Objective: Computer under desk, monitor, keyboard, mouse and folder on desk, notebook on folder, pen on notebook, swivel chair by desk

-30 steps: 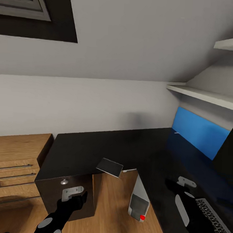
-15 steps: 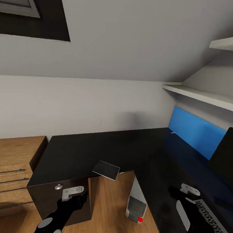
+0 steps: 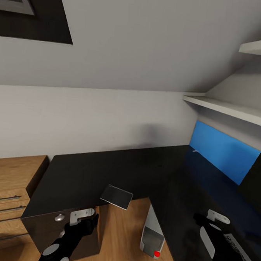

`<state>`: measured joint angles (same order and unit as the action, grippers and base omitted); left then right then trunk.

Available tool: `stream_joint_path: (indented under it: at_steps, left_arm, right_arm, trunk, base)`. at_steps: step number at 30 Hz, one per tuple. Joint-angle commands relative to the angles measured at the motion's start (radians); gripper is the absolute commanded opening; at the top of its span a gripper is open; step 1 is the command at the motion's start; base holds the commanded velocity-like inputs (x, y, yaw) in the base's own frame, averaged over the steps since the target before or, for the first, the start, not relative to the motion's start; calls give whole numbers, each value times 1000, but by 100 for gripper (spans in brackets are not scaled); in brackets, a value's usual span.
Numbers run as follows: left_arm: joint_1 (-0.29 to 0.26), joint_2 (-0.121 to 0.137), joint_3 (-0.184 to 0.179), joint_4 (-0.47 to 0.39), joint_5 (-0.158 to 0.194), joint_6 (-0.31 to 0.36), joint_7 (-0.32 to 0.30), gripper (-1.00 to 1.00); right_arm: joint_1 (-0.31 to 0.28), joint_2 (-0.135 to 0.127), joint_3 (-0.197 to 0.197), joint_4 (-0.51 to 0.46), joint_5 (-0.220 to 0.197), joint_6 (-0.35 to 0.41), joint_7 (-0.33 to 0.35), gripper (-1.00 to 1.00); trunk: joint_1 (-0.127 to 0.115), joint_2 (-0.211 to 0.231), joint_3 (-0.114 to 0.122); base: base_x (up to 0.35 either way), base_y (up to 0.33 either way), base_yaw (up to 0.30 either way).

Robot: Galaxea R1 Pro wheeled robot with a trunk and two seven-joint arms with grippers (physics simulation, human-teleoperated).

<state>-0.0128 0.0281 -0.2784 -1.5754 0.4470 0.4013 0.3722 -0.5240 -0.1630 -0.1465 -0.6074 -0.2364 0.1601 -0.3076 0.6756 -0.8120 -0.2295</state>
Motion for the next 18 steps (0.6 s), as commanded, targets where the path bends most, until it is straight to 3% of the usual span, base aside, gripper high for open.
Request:
stream_joint_path:
  at_steps: [1,7,18]
  left_arm:
    - [-1,1,-3,-2,10,2,10,100]
    - [-1,1,-4,-2,10,2,10,100]
    - [-1,1,-4,-4,10,2,10,100]
  right_arm:
    - [-1,-1,1,-1,-9,4,-7,-100]
    - [-42,-15,2,79,-9,-8,-54,-100]
    - [-93,-32,2,189,-9,-40,-62,-100]
  trunk:
    - [1,-1,-1]
    - [1,-1,-1]
    - [1,-1,-1]
  base:
    - [243,-41,0]
    - [107,-22,0]
    - [6,-1,0]
